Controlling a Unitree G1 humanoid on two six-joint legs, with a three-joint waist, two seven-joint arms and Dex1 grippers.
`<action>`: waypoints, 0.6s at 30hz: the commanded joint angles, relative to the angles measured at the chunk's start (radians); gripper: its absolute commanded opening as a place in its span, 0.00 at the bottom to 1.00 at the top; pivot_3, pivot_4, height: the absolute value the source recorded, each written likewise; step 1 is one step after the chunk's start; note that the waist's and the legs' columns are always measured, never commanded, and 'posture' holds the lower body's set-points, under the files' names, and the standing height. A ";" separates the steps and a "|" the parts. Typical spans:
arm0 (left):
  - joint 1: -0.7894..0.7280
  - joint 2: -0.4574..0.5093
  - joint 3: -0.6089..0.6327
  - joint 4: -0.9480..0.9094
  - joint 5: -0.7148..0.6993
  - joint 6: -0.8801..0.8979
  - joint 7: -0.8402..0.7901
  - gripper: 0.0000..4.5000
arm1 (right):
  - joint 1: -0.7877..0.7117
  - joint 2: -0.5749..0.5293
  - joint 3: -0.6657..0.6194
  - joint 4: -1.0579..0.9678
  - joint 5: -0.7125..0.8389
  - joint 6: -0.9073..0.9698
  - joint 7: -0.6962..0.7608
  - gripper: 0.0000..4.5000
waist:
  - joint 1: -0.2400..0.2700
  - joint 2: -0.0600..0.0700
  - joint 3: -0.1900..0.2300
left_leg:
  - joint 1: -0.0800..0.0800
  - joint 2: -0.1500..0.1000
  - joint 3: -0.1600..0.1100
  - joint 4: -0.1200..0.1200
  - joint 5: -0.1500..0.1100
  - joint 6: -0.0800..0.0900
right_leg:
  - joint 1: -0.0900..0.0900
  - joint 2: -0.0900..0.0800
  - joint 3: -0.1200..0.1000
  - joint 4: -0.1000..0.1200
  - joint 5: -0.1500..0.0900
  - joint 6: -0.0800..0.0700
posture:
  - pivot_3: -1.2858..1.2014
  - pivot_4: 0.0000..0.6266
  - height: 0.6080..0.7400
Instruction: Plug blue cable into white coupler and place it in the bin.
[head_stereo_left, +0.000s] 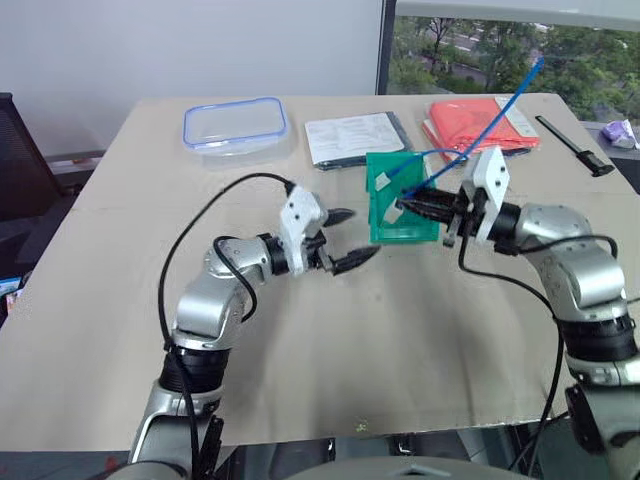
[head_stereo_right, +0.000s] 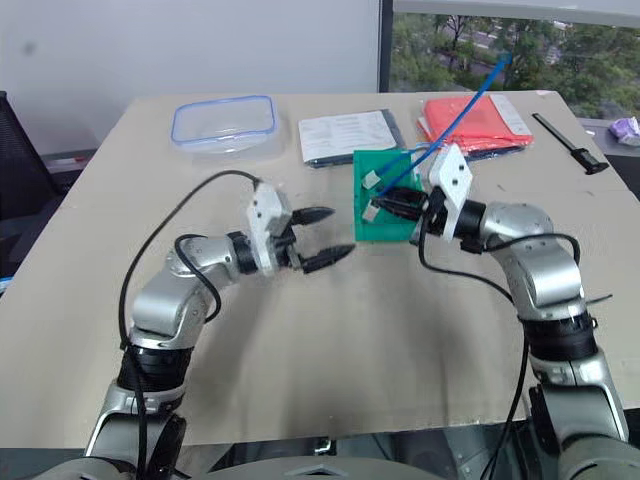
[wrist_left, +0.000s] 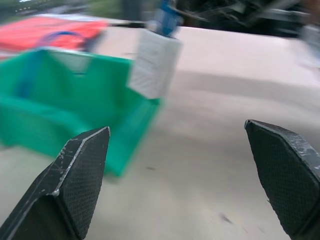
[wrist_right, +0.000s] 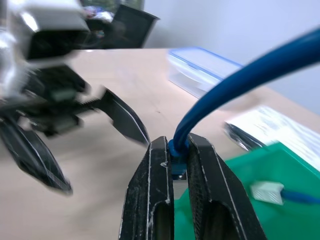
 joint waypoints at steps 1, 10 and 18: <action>-0.074 0.000 0.066 -0.138 -0.019 0.176 0.169 0.99 | -0.129 0.011 0.009 0.173 -0.041 0.002 -0.003 0.00 | -0.002 -0.001 0.001 | 0.000 -0.002 -0.001 0.000 0.000 0.000 | 0.000 0.000 0.000 0.000 0.000 0.000 | 0.52 0.24 1.00; -0.127 0.041 0.069 -0.232 -0.056 0.338 0.283 1.00 | -0.420 0.112 0.049 0.691 -0.179 -0.045 -0.063 0.26 | -0.007 0.000 0.003 | -0.001 -0.002 0.000 -0.005 0.003 -0.006 | -0.003 0.000 0.000 -0.001 -0.001 0.001 | 0.52 0.24 1.00; -0.124 0.053 0.065 -0.233 -0.090 0.341 0.301 1.00 | -0.456 0.080 -0.053 0.826 -0.245 -0.176 -0.300 0.99 | -0.004 -0.001 0.004 | -0.002 -0.002 0.001 -0.005 0.003 -0.007 | -0.003 -0.004 0.000 -0.001 -0.001 0.001 | 0.52 0.24 1.00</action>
